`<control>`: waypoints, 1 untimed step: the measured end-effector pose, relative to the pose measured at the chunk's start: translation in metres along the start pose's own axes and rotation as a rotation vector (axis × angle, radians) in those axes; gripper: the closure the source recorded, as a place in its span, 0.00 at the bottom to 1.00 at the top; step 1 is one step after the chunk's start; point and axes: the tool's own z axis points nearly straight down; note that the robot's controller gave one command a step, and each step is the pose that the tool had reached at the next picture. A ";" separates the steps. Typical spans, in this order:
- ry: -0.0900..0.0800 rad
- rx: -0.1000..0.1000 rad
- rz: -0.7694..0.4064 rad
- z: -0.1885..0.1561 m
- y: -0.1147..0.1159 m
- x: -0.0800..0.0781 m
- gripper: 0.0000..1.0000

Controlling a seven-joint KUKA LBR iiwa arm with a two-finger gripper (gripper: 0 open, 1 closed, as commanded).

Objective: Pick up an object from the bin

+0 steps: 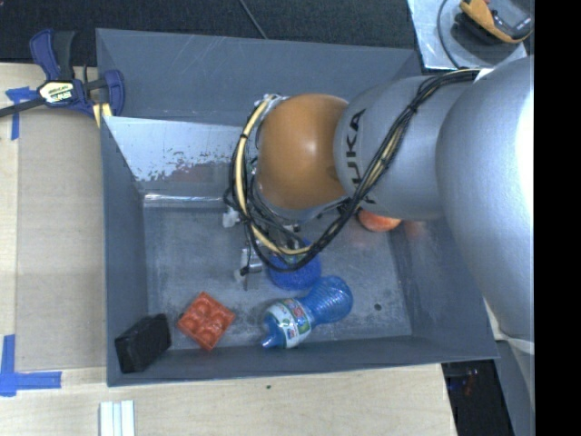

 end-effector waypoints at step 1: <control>0.009 0.001 -0.064 -0.046 0.000 -0.024 0.00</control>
Offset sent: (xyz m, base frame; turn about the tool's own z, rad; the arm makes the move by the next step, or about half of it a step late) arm -0.0154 -0.0902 -0.0152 0.0257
